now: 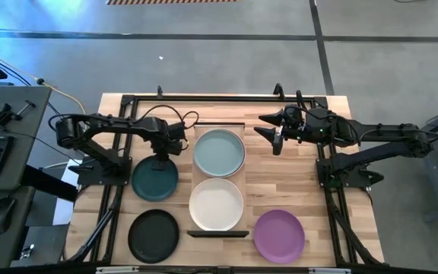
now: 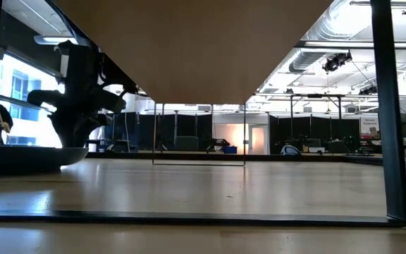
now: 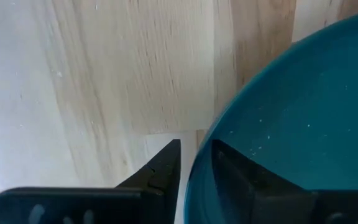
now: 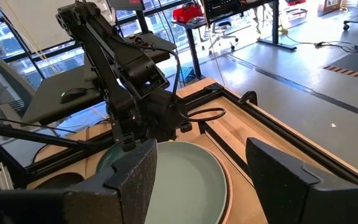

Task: Place and stack plates onto a shelf
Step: Stack the dark blue plate on top of the white plate on the shelf

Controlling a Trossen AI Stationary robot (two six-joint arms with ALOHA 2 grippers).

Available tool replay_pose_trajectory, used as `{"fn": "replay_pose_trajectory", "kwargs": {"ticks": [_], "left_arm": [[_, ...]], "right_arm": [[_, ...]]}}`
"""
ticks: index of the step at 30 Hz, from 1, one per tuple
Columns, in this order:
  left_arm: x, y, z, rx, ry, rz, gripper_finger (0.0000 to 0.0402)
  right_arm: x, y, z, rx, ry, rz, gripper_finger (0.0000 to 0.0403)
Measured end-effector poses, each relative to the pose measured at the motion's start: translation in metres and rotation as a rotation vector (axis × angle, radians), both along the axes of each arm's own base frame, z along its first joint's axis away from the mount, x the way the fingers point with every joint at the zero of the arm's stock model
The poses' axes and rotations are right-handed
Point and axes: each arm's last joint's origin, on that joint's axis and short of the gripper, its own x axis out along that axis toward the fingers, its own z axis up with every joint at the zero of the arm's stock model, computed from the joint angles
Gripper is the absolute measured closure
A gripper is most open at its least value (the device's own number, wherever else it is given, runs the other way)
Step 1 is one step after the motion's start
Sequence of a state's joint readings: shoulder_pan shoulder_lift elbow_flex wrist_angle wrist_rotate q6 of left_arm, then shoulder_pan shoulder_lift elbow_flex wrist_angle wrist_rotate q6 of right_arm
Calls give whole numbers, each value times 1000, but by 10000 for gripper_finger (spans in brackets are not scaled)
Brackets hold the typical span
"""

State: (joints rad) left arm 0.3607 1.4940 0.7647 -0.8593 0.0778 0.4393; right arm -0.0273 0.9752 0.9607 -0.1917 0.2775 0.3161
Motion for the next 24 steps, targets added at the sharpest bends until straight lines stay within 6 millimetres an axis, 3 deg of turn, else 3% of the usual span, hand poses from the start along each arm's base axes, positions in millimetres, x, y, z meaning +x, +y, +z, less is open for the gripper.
{"fn": "replay_pose_trajectory", "kwargs": {"ticks": [5,12,19,24], "left_arm": [[0,0,6,-15,14,4,388],[0,15,29,-14,47,102,398],[-14,45,80,97,70,205,400],[-32,69,139,196,-49,365,400]], "right_arm": [[0,0,0,0,0,0,174],[0,0,0,0,0,0,174],[0,0,0,2,0,11,174],[0,1,0,7,1,42,174]]}}
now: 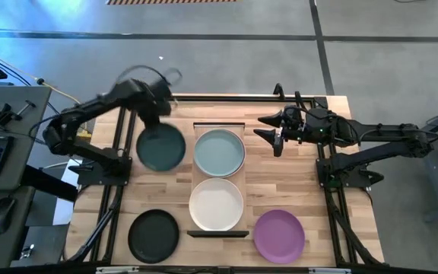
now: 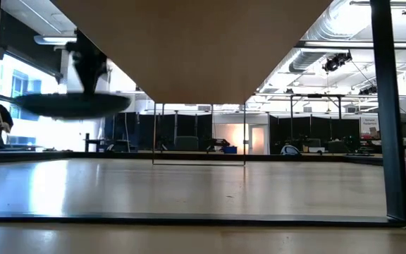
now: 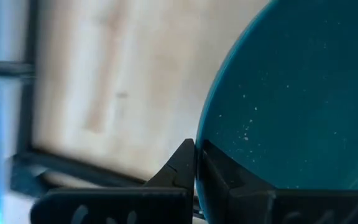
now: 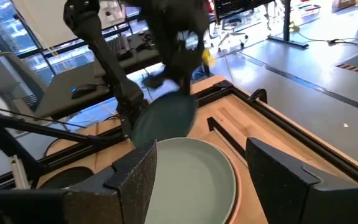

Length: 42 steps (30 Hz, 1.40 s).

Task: Place and stack plates onto a shelf
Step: Stack the dark blue plate on top of the white plate on the shelf

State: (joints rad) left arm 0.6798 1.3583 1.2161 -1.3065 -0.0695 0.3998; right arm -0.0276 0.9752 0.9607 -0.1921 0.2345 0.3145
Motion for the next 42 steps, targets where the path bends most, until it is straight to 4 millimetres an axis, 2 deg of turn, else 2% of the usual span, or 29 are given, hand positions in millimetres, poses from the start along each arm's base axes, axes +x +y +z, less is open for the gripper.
{"fn": "replay_pose_trajectory", "kwargs": {"ticks": [5,9,11,14,17,20,26,29,35,42], "left_arm": [[-20,10,75,148,-184,239,401],[-27,-2,131,163,-368,369,401],[-25,-15,150,120,-439,384,401],[-14,-37,164,49,-491,367,401],[4,-65,165,-31,-508,323,401],[31,-95,158,-113,-480,267,401],[91,-155,135,-221,-462,178,401],[118,-178,118,-248,-441,194,401],[149,-205,83,-222,-344,297,402],[161,-222,65,-215,-287,329,402]], "right_arm": [[0,0,-1,0,16,3,174],[-1,0,-3,-5,38,0,174],[-1,0,-4,-10,45,-10,174],[-2,0,-6,-23,66,-12,174],[-4,0,-7,-28,95,-10,174],[-12,0,-8,-27,121,-9,174],[-39,1,-1,-12,122,-13,174],[-53,1,1,-9,134,-12,174],[-74,3,-1,14,175,37,174],[-79,4,-3,30,206,47,174]]}}
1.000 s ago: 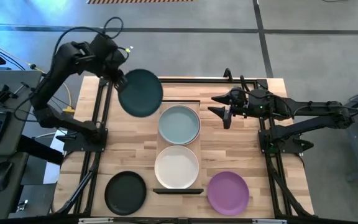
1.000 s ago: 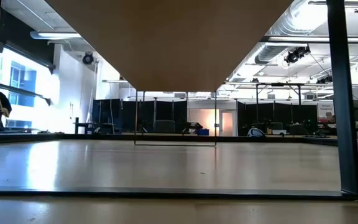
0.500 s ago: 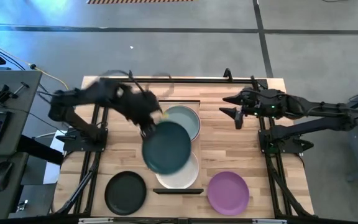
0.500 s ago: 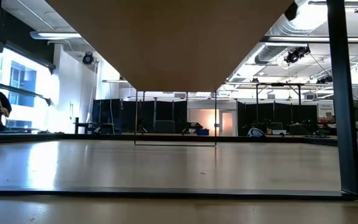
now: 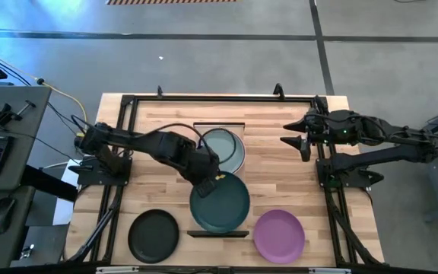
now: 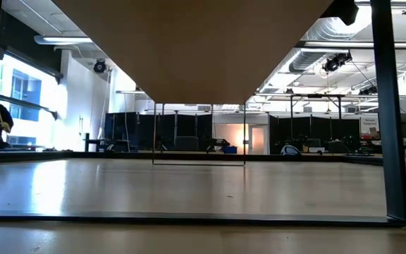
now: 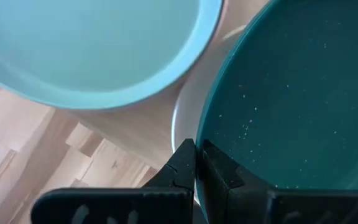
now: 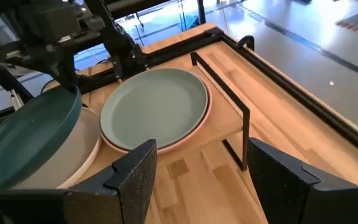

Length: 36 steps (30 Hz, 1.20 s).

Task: Place and stack plates onto a shelf
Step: Stack the dark blue plate on top of the white plate on the shelf

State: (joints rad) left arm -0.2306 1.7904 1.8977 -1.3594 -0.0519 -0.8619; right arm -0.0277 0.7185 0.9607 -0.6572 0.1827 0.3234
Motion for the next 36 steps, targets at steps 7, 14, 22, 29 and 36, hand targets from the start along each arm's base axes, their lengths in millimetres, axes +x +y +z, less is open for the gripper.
{"fn": "replay_pose_trajectory", "kwargs": {"ticks": [7,14,22,29,36], "left_arm": [[-1,-4,-2,23,13,-10,401],[-4,0,-2,59,40,-11,401],[4,-2,-6,50,17,-12,402],[9,-5,-15,43,57,-45,388],[1,-3,-9,43,60,-56,368]], "right_arm": [[0,0,0,50,-8,-21,174],[0,0,0,60,-11,-25,174],[0,0,0,63,-12,-26,174],[0,0,-1,63,-7,-26,174],[0,0,-1,56,-5,-23,174]]}}
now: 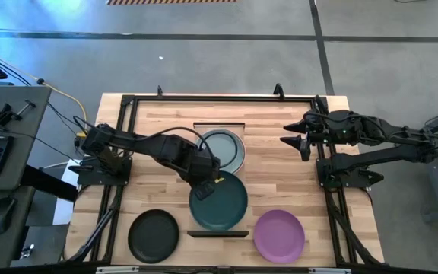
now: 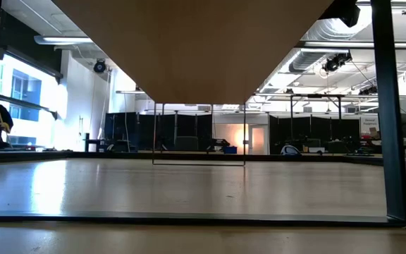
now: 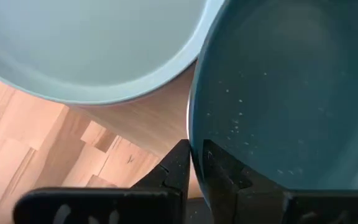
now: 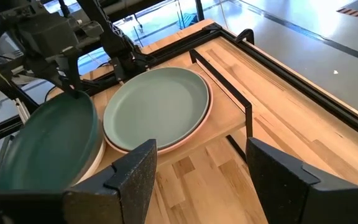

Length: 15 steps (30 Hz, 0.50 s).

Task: Place and stack plates onto a shelf
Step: Stack the dark blue plate on top of the white plate on the shelf

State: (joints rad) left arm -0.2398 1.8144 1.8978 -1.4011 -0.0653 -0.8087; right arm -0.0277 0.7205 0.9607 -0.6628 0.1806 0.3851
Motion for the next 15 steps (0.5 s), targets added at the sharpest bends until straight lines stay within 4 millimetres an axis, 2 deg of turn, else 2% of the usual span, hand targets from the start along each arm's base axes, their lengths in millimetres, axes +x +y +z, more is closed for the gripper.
{"fn": "replay_pose_trajectory", "kwargs": {"ticks": [11,13,15], "left_arm": [[-8,-3,8,-24,-2,-40,289],[-18,-2,17,0,3,-35,278],[-33,-1,34,66,-69,8,271]], "right_arm": [[0,1,0,32,-6,23,174],[4,2,2,74,-35,60,174],[10,5,4,114,-66,97,174]]}}
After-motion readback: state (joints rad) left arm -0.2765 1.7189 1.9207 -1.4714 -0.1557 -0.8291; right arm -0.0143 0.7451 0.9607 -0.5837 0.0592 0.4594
